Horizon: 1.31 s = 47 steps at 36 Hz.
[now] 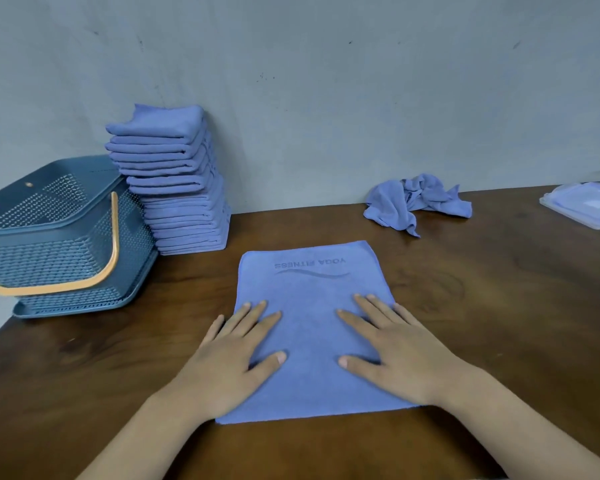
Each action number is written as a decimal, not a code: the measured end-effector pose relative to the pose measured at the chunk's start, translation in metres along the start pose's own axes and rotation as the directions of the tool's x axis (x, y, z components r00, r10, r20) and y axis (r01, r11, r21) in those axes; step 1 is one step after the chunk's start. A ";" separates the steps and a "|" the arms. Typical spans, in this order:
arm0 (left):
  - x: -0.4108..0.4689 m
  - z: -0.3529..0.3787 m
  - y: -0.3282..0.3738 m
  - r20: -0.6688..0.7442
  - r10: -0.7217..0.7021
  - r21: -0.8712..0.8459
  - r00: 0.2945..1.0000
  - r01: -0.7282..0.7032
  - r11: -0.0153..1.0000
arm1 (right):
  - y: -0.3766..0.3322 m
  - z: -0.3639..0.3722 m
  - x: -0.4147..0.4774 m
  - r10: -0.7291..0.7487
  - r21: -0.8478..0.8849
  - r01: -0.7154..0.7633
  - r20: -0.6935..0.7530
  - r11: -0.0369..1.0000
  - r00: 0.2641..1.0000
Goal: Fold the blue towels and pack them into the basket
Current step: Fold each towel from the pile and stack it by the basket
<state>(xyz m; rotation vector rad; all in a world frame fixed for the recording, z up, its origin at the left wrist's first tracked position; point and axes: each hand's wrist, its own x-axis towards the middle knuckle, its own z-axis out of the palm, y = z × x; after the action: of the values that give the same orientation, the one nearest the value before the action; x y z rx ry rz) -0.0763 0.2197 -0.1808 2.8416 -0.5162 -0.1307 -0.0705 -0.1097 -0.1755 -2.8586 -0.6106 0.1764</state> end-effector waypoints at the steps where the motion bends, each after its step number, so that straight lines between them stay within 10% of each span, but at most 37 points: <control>1: -0.007 0.000 -0.002 -0.003 0.000 0.003 1.000 0.000 1.000 | 0.003 0.003 -0.009 0.013 -0.009 -0.013 -0.011 1.000 1.000; 12: -0.027 -0.003 0.020 -0.055 -0.016 -0.001 0.998 0.016 1.000 | -0.011 0.000 -0.038 0.054 -0.202 -0.073 -0.099 0.977 0.994; 26: -0.039 0.010 0.043 0.025 0.054 -0.006 0.998 -0.054 0.999 | -0.024 0.007 -0.044 -0.007 0.007 0.006 0.075 1.000 0.997; 35: 0.056 -0.019 0.026 -0.213 -0.148 -0.074 0.966 0.135 0.988 | -0.035 -0.019 0.072 -0.130 -0.013 0.130 -0.082 0.991 0.988; 47: 0.106 -0.008 -0.015 -0.069 -0.311 0.004 0.948 0.312 0.950 | 0.065 -0.025 0.112 0.151 0.016 -0.151 0.015 0.988 0.988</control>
<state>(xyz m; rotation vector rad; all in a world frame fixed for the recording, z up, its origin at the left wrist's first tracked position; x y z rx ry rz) 0.0288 0.1971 -0.1818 2.9093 -0.0499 -0.0872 0.0610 -0.1258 -0.1741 -2.8890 -0.3924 0.2245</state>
